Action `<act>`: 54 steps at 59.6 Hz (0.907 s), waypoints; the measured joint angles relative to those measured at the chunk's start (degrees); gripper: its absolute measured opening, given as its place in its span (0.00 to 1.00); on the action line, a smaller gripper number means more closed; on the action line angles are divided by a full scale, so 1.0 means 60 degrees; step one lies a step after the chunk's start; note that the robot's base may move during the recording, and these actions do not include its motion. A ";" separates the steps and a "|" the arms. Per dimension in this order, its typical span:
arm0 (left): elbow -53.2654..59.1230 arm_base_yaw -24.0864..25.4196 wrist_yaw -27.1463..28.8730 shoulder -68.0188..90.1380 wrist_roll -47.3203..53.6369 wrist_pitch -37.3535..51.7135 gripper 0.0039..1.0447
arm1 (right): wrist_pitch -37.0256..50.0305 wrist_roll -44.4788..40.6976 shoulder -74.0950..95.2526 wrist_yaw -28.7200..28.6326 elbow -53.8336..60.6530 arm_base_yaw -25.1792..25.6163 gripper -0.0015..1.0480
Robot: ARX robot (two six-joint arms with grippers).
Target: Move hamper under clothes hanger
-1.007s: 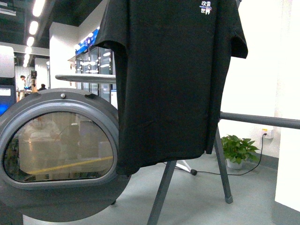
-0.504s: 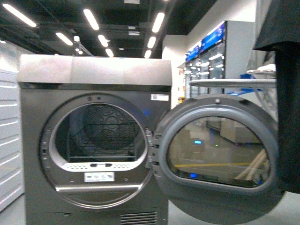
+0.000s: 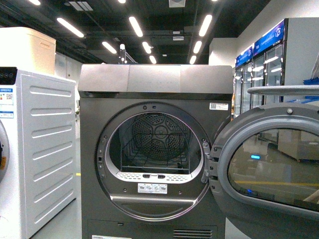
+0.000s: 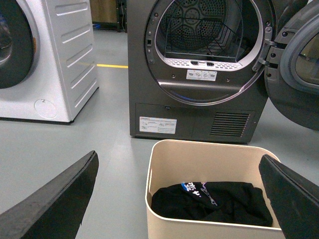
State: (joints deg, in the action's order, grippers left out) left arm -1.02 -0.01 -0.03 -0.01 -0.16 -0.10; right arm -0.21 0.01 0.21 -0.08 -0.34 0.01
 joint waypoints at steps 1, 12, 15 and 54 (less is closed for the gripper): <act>0.0000 0.0000 0.0000 0.0004 0.0000 0.0000 0.94 | 0.0000 0.0000 0.0000 0.0004 0.0000 0.0000 0.92; 0.0000 0.0000 0.0004 0.0004 0.0000 0.0000 0.94 | 0.0000 0.0000 0.0000 0.0004 0.0000 0.0000 0.92; 0.0000 0.0000 0.0000 0.0004 0.0000 0.0000 0.94 | 0.0000 0.0000 0.0000 0.0004 0.0000 0.0000 0.92; 0.0000 0.0000 0.0004 0.0000 0.0000 0.0000 0.94 | 0.0000 0.0000 0.0000 0.0004 0.0000 0.0000 0.92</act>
State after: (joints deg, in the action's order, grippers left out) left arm -1.02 -0.01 -0.01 -0.01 -0.16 -0.10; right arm -0.21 0.01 0.21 -0.05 -0.34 0.01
